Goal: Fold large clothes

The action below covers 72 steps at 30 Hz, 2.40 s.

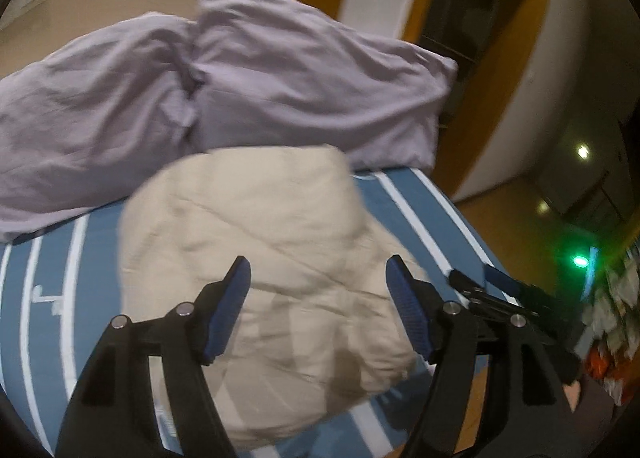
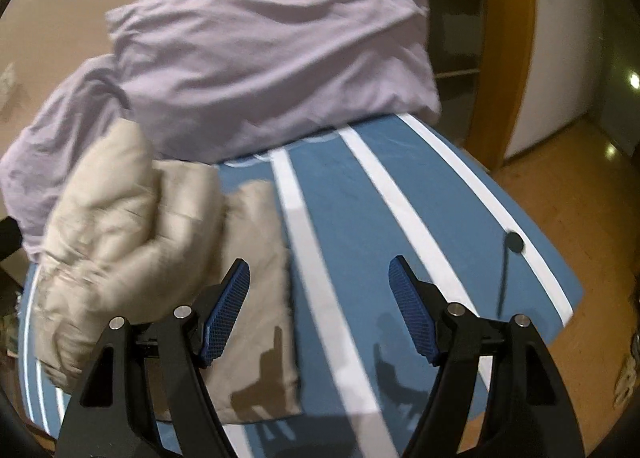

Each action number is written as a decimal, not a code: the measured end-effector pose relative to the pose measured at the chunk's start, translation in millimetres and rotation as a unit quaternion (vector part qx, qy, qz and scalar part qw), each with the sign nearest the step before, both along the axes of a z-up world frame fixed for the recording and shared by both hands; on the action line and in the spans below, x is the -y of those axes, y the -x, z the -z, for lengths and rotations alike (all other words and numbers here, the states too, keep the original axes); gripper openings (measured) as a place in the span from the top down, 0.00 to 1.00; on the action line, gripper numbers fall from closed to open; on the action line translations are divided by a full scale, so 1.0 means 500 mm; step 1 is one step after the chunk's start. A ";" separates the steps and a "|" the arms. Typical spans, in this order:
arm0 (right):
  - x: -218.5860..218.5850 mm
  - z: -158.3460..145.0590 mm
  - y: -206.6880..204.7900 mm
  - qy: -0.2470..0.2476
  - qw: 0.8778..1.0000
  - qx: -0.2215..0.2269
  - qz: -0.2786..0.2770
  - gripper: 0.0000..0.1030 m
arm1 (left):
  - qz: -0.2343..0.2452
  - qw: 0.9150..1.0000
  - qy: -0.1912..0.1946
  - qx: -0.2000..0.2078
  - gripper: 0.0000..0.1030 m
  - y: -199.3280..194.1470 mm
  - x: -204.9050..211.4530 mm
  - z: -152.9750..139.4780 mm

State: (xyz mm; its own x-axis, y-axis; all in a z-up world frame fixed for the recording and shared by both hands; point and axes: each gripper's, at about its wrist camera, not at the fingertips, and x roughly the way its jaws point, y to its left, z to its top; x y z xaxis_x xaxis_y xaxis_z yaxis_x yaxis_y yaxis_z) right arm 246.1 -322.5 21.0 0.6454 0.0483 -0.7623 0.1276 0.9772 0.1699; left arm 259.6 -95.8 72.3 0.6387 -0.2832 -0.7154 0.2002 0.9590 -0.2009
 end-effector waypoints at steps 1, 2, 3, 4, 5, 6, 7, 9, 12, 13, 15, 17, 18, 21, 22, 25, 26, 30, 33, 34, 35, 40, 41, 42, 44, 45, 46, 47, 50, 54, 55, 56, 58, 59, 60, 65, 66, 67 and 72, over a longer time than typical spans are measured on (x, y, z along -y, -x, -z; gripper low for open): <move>-0.009 -0.008 -0.005 -0.004 1.000 0.003 -0.008 0.29 | -0.012 1.000 -0.002 0.001 0.32 -0.005 -0.019 -0.002; -0.019 -0.015 -0.010 -0.008 1.000 0.005 -0.016 0.29 | -0.021 1.000 -0.006 0.002 0.31 -0.008 -0.033 -0.002; -0.033 -0.024 -0.017 -0.013 1.000 0.007 -0.026 0.29 | -0.033 0.999 -0.012 0.002 0.30 -0.014 -0.050 0.000; -0.045 -0.031 -0.023 -0.015 0.999 0.008 -0.035 0.29 | -0.042 0.999 -0.016 0.000 0.30 -0.019 -0.064 0.003; -0.054 -0.035 -0.027 -0.016 0.999 0.009 -0.042 0.29 | -0.054 0.998 -0.019 -0.006 0.30 -0.029 -0.082 0.009; -0.069 -0.043 -0.033 -0.015 0.999 0.010 -0.051 0.29 | -0.062 0.998 -0.021 -0.010 0.30 -0.034 -0.094 0.014; -0.079 -0.047 -0.036 -0.014 0.998 0.010 -0.058 0.29 | -0.070 0.997 -0.023 -0.014 0.30 -0.038 -0.107 0.020; -0.099 -0.055 -0.041 -0.012 0.997 0.012 -0.070 0.29 | -0.084 0.996 -0.027 -0.022 0.30 -0.048 -0.129 0.034; -0.120 -0.063 -0.047 -0.010 0.997 0.012 -0.081 0.29 | -0.100 0.994 -0.029 -0.036 0.30 -0.061 -0.154 0.059; -0.123 -0.064 -0.047 -0.011 0.997 0.011 -0.082 0.29 | -0.105 0.993 -0.027 -0.044 0.30 -0.066 -0.159 0.070; -0.130 -0.064 -0.049 -0.013 0.996 0.009 -0.085 0.30 | -0.112 0.992 -0.021 -0.061 0.29 -0.073 -0.167 0.097; -0.134 -0.062 -0.049 -0.015 0.996 0.005 -0.089 0.32 | -0.116 0.990 -0.007 -0.078 0.28 -0.074 -0.167 0.124; -0.136 -0.060 -0.049 -0.016 0.996 0.002 -0.091 0.34 | -0.117 0.990 0.003 -0.082 0.28 -0.072 -0.163 0.136; -0.139 -0.051 -0.047 -0.022 0.995 -0.006 -0.100 0.46 | -0.109 0.990 0.010 -0.087 0.29 -0.069 -0.133 0.154; -0.139 -0.046 -0.047 -0.025 0.994 -0.011 -0.101 0.49 | -0.105 0.991 0.005 -0.087 0.28 -0.069 -0.121 0.157; -0.132 -0.031 -0.045 -0.032 0.994 -0.021 -0.099 0.58 | -0.093 0.992 -0.007 -0.086 0.28 -0.068 -0.082 0.166; -0.130 -0.025 -0.043 -0.034 0.994 -0.024 -0.098 0.61 | -0.090 0.992 -0.009 -0.086 0.29 -0.069 -0.072 0.169; -0.116 -0.004 -0.034 -0.033 0.995 -0.033 -0.085 0.64 | -0.077 0.993 -0.017 -0.084 0.29 -0.070 -0.034 0.179; -0.104 0.009 -0.031 -0.037 0.996 -0.038 -0.074 0.64 | -0.065 0.994 -0.020 -0.083 0.29 -0.070 -0.019 0.186; -0.101 0.011 -0.029 -0.039 0.996 -0.038 -0.070 0.64 | -0.063 0.994 -0.019 -0.084 0.29 -0.070 -0.018 0.188; -0.099 0.012 -0.029 -0.039 0.996 -0.037 -0.068 0.66 | -0.061 0.994 -0.018 -0.084 0.29 -0.071 -0.017 0.189; -0.105 0.003 -0.028 -0.042 0.997 -0.024 -0.066 0.67 | -0.053 0.995 -0.015 -0.085 0.29 -0.074 -0.020 0.193; -0.109 0.005 -0.030 -0.039 0.997 -0.024 -0.067 0.67 | -0.053 0.995 -0.015 -0.084 0.29 -0.074 -0.019 0.193; -0.115 0.011 -0.032 -0.034 0.997 -0.027 -0.068 0.67 | -0.052 0.995 -0.015 -0.084 0.29 -0.075 -0.020 0.194; -0.121 0.032 -0.036 -0.024 0.997 -0.039 -0.068 0.68 | -0.051 0.995 -0.016 -0.083 0.29 -0.075 -0.019 0.193; -0.121 0.043 -0.037 -0.020 0.996 -0.047 -0.066 0.68 | -0.048 0.995 -0.016 -0.082 0.29 -0.074 -0.020 0.193; -0.122 0.058 -0.039 -0.018 0.996 -0.057 -0.066 0.68 | -0.046 0.996 -0.016 -0.080 0.28 -0.073 -0.021 0.191; -0.122 0.072 -0.040 -0.017 0.996 -0.064 -0.067 0.68 | -0.043 0.996 -0.016 -0.079 0.27 -0.072 -0.021 0.189; -0.118 0.106 -0.038 -0.013 0.995 -0.075 -0.068 0.68 | -0.034 0.997 -0.012 -0.070 0.26 -0.065 -0.020 0.180; -0.106 0.132 -0.039 -0.030 0.994 -0.082 -0.064 0.68 | -0.030 0.998 -0.006 -0.062 0.25 -0.064 -0.020 0.165; -0.103 0.137 -0.039 -0.034 0.994 -0.083 -0.063 0.68 | -0.032 0.998 -0.004 -0.060 0.25 -0.065 -0.023 0.161; -0.099 0.143 -0.039 -0.040 0.994 -0.085 -0.060 0.68 | -0.036 0.998 0.000 -0.058 0.25 -0.069 -0.027 0.155; -0.098 0.148 -0.040 -0.043 0.994 -0.086 -0.058 0.68 | -0.041 0.998 0.006 -0.055 0.25 -0.074 -0.035 0.147; -0.098 0.150 -0.041 -0.043 0.994 -0.086 -0.058 0.68 | -0.046 0.998 0.006 -0.052 0.25 -0.077 -0.039 0.143; -0.100 0.151 -0.041 -0.042 0.994 -0.086 -0.057 0.68 | -0.050 0.998 0.006 -0.048 0.25 -0.083 -0.044 0.138; -0.099 0.155 -0.040 -0.044 0.994 -0.080 -0.056 0.68 | -0.079 0.996 -0.006 -0.031 0.25 -0.104 -0.067 0.123; -0.100 0.155 -0.039 -0.045 0.994 -0.079 -0.056 0.68 | -0.088 0.996 -0.010 -0.029 0.25 -0.110 -0.072 0.124; -0.100 0.155 -0.039 -0.045 0.994 -0.078 -0.055 0.68 | -0.094 0.995 -0.016 -0.028 0.25 -0.116 -0.076 0.128; -0.102 0.146 -0.032 -0.035 0.996 -0.069 -0.053 0.67 | -0.103 0.993 -0.053 -0.024 0.16 -0.122 -0.071 0.170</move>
